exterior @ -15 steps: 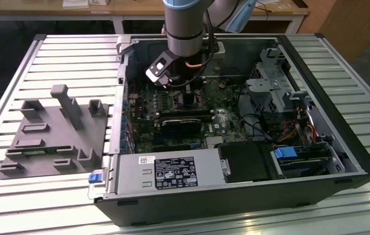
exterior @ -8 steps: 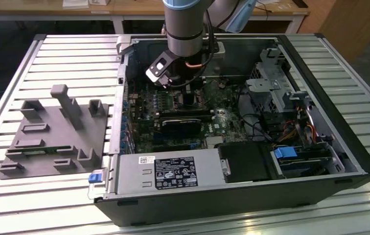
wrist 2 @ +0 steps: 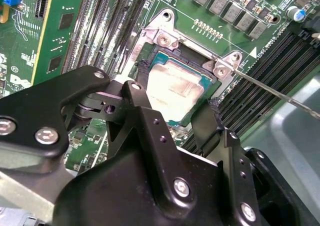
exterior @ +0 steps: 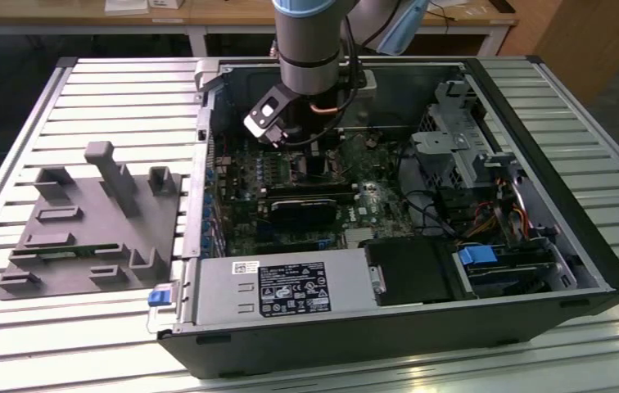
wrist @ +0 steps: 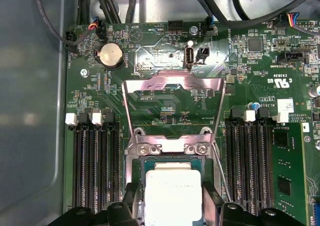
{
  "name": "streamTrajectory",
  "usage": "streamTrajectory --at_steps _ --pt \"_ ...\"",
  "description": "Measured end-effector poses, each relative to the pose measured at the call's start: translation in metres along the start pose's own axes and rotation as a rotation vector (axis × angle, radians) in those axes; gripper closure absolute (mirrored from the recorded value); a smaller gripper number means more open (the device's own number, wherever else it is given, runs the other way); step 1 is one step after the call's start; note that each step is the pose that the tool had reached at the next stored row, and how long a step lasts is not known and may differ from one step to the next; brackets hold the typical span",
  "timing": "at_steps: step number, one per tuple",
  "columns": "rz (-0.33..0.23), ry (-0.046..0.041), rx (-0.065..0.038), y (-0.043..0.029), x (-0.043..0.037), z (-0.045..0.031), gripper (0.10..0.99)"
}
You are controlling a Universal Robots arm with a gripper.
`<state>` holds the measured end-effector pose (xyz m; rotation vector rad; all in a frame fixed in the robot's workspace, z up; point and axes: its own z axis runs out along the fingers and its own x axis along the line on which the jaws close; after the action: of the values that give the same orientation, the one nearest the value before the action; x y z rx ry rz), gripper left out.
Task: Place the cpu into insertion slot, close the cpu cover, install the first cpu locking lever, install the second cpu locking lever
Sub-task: 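Place the cpu into insertion slot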
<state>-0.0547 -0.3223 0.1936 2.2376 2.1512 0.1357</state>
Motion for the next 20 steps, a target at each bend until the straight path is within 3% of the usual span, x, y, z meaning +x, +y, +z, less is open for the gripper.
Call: streamTrajectory --at_steps 6,14,20 --pt "-0.001 -0.011 0.0 0.0005 0.0 -0.0037 0.475" --pt "-0.001 -0.011 0.0 0.0011 0.0004 -0.0109 0.475" --pt "-0.001 -0.011 0.0 0.0012 0.0004 -0.0116 0.475"
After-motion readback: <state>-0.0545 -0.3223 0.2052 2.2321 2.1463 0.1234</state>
